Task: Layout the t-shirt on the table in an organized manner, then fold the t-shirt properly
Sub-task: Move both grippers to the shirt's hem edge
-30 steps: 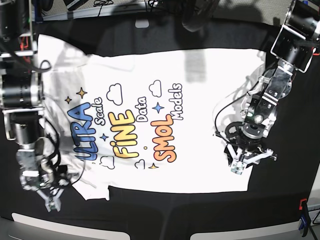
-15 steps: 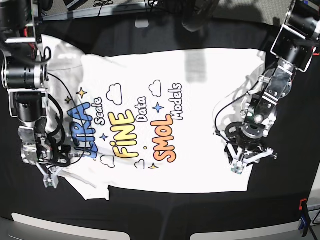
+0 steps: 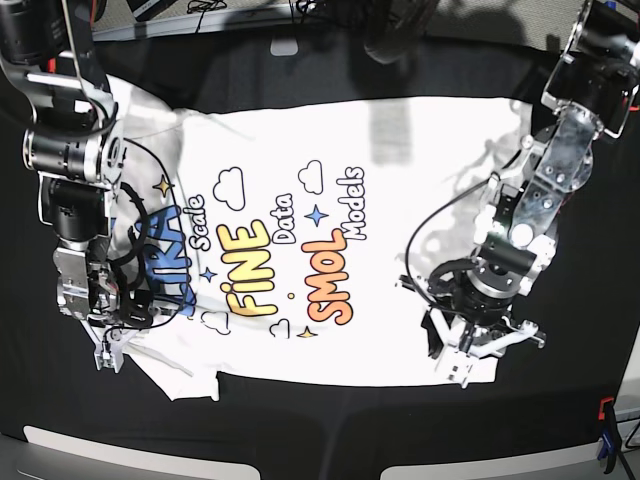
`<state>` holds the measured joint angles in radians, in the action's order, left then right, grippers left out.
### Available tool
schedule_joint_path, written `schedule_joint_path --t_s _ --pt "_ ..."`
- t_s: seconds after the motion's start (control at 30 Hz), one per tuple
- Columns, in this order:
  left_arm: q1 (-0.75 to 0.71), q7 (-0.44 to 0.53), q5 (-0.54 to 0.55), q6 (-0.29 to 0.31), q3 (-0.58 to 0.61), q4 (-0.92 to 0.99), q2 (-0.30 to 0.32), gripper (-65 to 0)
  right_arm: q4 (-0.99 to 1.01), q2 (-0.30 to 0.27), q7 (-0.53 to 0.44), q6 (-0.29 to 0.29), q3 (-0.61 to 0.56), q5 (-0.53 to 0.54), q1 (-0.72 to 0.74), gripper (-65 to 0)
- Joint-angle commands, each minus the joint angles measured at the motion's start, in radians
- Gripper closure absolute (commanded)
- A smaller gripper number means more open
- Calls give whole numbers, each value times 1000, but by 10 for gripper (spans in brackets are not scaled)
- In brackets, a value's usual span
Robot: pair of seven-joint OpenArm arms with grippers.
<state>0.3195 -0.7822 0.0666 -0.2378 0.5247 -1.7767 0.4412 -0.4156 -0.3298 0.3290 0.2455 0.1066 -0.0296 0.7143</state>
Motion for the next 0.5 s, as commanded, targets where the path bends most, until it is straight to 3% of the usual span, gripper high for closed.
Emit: schedule_joint_path --t_s 0.0,0.1,0.17,0.23,0.33,0.47 --pt "27 2 -13 -20 -8 -41 5 -172 -14 -11 -41 0 1 3 44 -218" --pt "26 -39 -13 -19 -8 -92 6 -173 -15 -11 -118 3 1 3 57 -218" --pt "26 -35 -14 -17 -8 -101 5 -172 -38 -13 -113 14 1 4 77 -218" --pt "26 -31 -26 -16 -8 -101 5 -173 -99 -17 -47 48 1 14 91 -218" --pt "20 -14 -87 -17 -8 -101 6 -172 -259 -19 30 169 1 14 87 -218" --pt "-12 -8 -100 -17 -8 -101 6 -172 -503 -19 227 294 1 122 74 -218"
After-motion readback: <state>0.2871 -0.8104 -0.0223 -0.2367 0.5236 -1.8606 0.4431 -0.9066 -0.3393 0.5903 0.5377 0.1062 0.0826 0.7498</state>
